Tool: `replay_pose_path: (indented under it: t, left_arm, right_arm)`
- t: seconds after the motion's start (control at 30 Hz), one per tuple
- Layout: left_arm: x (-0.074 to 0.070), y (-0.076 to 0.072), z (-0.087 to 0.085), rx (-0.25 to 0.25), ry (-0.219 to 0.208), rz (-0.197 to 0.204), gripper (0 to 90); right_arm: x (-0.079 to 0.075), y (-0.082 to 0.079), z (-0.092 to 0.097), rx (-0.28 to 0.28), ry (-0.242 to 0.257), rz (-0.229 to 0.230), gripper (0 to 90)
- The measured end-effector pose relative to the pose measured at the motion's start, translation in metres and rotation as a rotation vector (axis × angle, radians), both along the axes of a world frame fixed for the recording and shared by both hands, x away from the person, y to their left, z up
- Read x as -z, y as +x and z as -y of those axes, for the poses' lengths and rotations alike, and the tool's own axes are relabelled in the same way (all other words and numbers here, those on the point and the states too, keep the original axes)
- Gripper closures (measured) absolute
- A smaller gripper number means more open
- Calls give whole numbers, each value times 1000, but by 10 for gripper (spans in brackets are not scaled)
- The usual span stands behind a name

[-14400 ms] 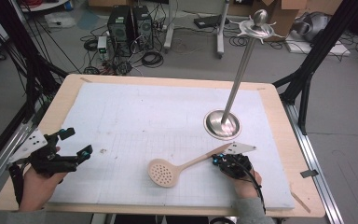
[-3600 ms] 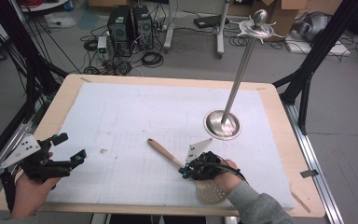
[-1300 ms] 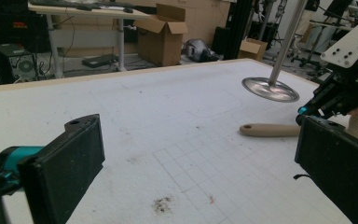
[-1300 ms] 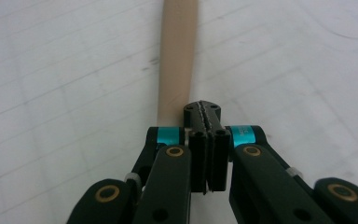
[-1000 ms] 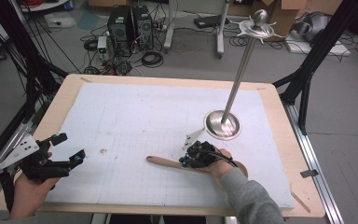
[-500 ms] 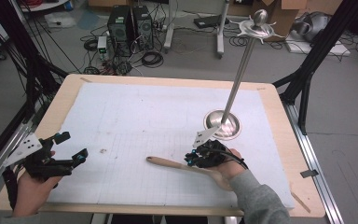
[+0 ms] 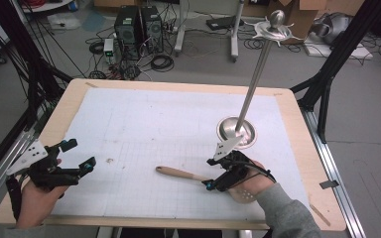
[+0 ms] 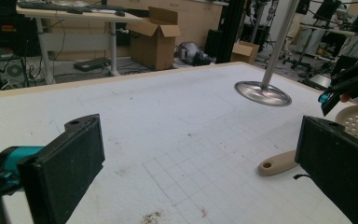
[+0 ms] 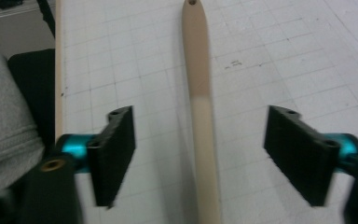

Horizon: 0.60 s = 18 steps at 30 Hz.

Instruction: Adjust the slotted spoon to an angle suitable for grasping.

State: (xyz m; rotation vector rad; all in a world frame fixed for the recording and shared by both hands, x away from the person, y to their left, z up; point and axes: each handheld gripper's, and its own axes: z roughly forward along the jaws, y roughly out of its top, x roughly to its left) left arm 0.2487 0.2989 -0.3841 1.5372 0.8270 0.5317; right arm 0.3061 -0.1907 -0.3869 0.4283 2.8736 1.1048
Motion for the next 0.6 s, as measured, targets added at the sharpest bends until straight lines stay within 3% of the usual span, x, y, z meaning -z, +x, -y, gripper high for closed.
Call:
replay_pose_path:
  t: [0.1, 0.6]
  left_arm:
    - [0, 0, 0, -2, -1, -2, 18]
    - [1, 3, 2, 6, -1, -4, 18]
  right_arm:
    - [-1, -1, 3, -8, -19, 9, 139]
    - [2, -2, 15, -9, -83, 0, 148]
